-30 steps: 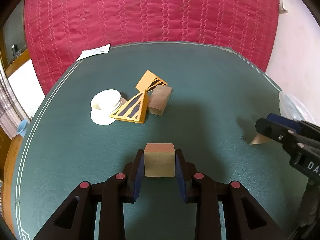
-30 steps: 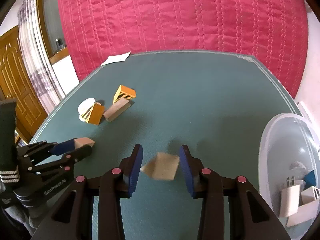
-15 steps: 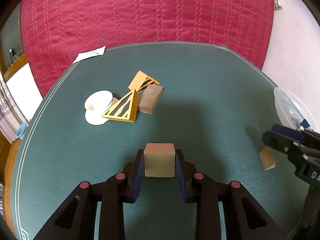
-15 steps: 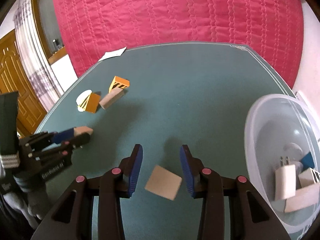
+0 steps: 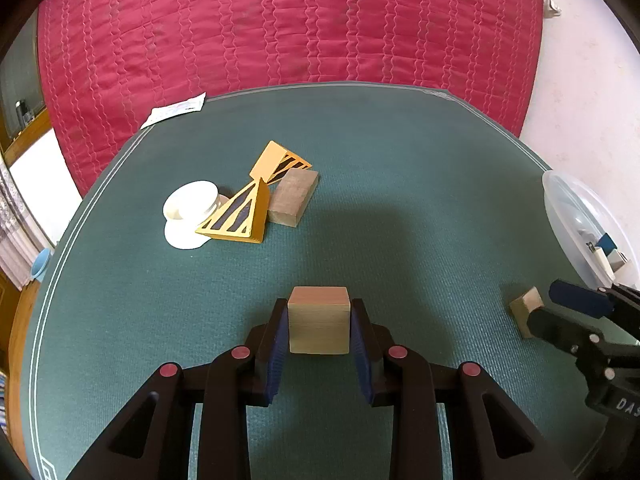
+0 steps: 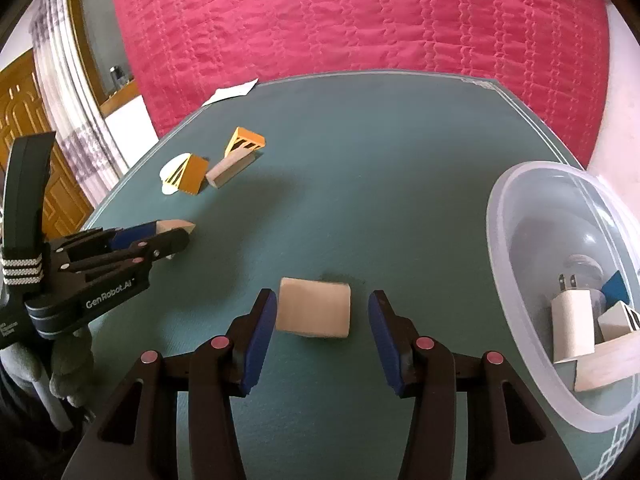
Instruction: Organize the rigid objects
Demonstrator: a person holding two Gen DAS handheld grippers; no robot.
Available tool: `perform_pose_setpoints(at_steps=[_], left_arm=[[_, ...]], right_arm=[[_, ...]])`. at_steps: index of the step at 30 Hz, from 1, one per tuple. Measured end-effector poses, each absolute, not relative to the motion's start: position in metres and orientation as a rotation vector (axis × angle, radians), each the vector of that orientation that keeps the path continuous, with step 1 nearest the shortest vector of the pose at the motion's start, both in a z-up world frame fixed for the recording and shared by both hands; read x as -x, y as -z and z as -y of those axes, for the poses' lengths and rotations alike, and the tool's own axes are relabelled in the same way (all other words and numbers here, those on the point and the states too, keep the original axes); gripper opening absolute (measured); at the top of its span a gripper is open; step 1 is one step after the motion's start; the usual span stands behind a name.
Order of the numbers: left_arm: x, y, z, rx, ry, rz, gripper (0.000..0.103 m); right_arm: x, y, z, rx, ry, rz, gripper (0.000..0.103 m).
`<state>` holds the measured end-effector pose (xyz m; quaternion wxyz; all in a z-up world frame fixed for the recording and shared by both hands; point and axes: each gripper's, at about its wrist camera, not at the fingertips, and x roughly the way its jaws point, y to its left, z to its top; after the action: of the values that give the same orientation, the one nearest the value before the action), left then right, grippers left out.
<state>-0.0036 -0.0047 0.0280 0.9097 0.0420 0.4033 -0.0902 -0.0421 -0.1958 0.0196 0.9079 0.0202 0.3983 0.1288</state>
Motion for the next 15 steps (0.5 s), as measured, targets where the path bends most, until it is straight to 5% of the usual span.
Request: perform_pose_setpoints(at_steps=[15], left_arm=[[0.006,-0.027,0.006,-0.086,0.187,-0.837,0.031]], right_arm=[[0.038,-0.007,0.178,0.006,-0.296,-0.845,0.049]])
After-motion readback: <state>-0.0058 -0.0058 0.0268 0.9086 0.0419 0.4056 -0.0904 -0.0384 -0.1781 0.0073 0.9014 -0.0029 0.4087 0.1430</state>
